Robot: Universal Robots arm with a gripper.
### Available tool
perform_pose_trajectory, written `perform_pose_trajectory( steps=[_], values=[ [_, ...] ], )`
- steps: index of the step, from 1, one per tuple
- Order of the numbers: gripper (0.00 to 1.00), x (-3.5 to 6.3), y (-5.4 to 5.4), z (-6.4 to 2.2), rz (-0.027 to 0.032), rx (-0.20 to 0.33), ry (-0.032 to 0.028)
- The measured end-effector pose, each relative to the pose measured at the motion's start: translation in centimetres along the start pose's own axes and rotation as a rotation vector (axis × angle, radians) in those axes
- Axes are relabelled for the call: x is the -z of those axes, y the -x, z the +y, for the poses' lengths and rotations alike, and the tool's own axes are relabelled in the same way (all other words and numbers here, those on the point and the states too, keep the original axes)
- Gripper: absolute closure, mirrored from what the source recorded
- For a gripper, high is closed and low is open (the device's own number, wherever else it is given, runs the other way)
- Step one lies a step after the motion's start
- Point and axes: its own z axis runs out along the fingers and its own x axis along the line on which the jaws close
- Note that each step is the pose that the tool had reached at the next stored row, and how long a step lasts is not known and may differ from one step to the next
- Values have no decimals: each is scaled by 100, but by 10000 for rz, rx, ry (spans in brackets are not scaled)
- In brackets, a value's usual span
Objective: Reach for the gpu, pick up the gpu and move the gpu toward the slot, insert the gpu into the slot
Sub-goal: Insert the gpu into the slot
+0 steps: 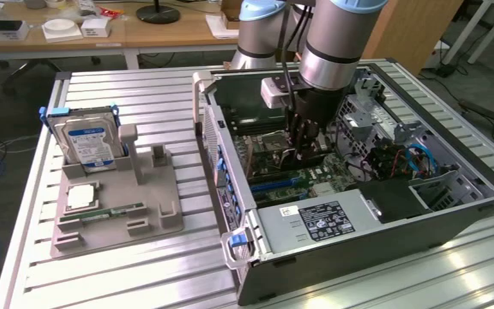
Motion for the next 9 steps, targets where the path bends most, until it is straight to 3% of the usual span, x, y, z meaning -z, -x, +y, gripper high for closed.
perform_pose_trajectory(
  steps=[9],
  values=[
    [74, -1, 0, 25, 2, -153, -1]
  ],
)
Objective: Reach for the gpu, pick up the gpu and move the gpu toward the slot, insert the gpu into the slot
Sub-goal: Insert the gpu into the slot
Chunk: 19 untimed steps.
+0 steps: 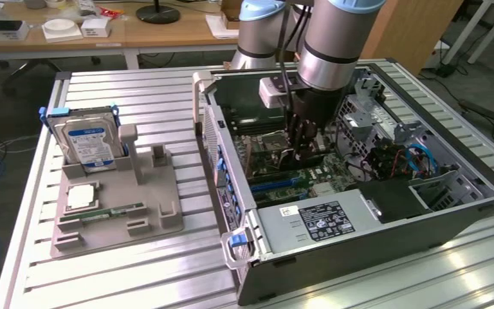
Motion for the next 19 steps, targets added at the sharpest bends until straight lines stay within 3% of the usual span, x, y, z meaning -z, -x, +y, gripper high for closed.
perform_pose_trajectory(
  steps=[19],
  values=[
    [74, 0, -41, 46, -1, -54, -1]
  ],
)
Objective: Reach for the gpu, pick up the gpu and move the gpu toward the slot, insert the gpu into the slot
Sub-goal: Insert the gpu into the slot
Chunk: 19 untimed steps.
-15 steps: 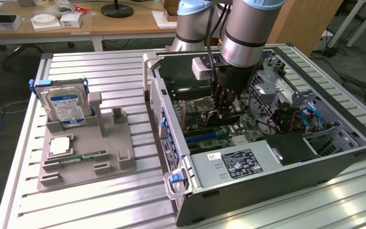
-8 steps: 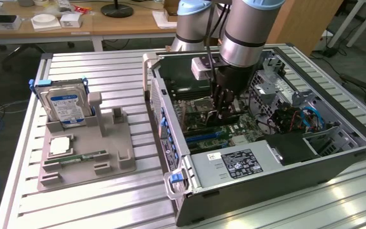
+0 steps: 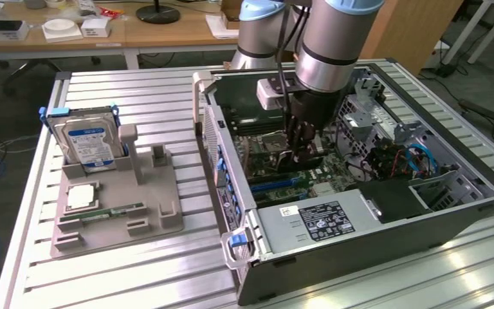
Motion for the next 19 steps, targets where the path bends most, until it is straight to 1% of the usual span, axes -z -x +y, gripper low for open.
perform_pose_trajectory(
  steps=[3, 6, 12, 16, 19],
  values=[
    [74, -1, -8, 2, 1, -2, 0],
    [74, -12, -9, 36, 0, -1, -1],
    [74, -94, -10, 43, 0, -1, 0],
    [74, -109, -9, 87, 0, -2, -1],
    [74, -133, -10, 87, 0, -1, 1]
  ],
)
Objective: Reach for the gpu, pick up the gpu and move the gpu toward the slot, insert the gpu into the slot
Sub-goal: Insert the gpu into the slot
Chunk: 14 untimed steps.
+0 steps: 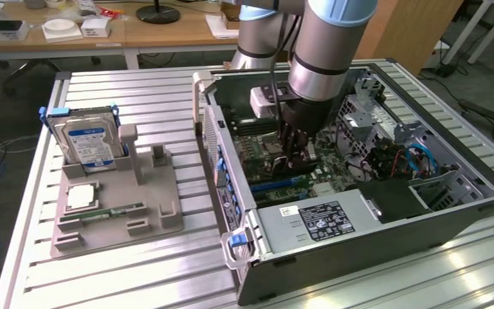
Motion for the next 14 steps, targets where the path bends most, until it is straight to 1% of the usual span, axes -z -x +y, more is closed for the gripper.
perform_pose_trajectory(
  steps=[4, 14],
  values=[
    [74, -45, -1, 0, 0, 0, 0],
    [74, -48, -1, 10, -5, 0, -1]
  ],
)
